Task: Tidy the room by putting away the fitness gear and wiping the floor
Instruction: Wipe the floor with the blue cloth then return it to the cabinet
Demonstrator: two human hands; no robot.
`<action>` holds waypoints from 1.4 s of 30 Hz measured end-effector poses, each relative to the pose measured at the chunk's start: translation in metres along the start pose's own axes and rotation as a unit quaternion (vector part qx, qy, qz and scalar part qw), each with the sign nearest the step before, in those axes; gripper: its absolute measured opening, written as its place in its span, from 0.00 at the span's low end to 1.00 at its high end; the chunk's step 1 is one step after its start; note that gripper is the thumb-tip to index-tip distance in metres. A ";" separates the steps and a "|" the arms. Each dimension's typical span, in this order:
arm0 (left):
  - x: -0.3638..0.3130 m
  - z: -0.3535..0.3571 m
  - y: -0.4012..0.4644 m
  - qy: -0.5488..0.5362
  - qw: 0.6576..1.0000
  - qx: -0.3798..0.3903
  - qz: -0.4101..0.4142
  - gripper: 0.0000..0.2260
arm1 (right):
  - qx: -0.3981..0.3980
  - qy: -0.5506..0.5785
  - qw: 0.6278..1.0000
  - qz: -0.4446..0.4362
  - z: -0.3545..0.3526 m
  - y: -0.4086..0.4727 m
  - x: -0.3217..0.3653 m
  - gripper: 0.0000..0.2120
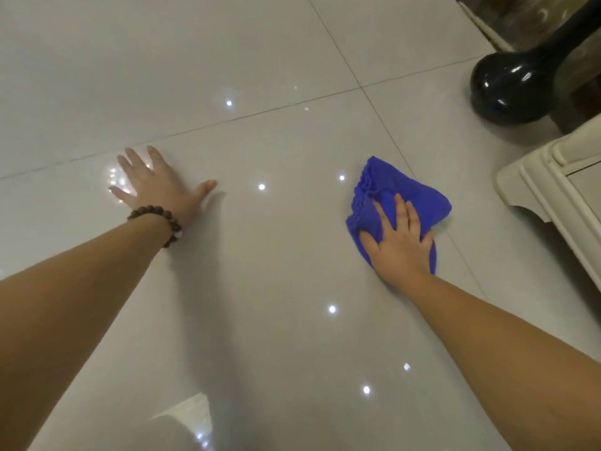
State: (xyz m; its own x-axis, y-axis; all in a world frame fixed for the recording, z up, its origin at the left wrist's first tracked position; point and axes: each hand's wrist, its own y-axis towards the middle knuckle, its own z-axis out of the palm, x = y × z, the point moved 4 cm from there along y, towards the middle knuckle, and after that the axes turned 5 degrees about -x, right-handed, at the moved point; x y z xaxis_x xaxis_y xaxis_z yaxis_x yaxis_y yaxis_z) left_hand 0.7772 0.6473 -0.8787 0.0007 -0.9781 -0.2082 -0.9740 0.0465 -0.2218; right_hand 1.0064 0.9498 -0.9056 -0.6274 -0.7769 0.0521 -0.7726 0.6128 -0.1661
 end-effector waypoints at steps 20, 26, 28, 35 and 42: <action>-0.023 0.090 -0.239 0.119 0.955 0.237 0.134 0.69 | -0.025 0.073 0.993 -0.084 -0.002 0.002 0.095 0.30; -0.023 0.086 -0.241 0.109 0.959 0.222 0.140 0.69 | -0.076 0.041 0.963 -0.255 0.002 -0.034 0.042 0.33; -0.023 0.086 -0.242 0.108 0.960 0.218 0.140 0.70 | -0.071 0.046 0.996 -0.018 -0.014 0.001 -0.071 0.37; -0.024 0.087 -0.241 0.121 0.958 0.221 0.136 0.69 | -0.066 0.022 0.997 0.015 0.000 -0.043 -0.035 0.30; -0.025 0.088 -0.242 0.138 0.959 0.209 0.130 0.67 | -0.057 0.001 0.914 -0.402 0.020 -0.142 0.002 0.30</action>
State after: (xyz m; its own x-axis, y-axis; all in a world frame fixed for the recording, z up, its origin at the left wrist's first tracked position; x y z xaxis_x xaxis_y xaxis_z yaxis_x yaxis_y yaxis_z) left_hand 1.0326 0.6783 -0.9035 -0.3465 -0.9360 -0.0619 -0.7572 0.3180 -0.5705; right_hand 1.1165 0.8584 -0.9017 0.1471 -0.9826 0.1134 -0.9890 -0.1445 0.0303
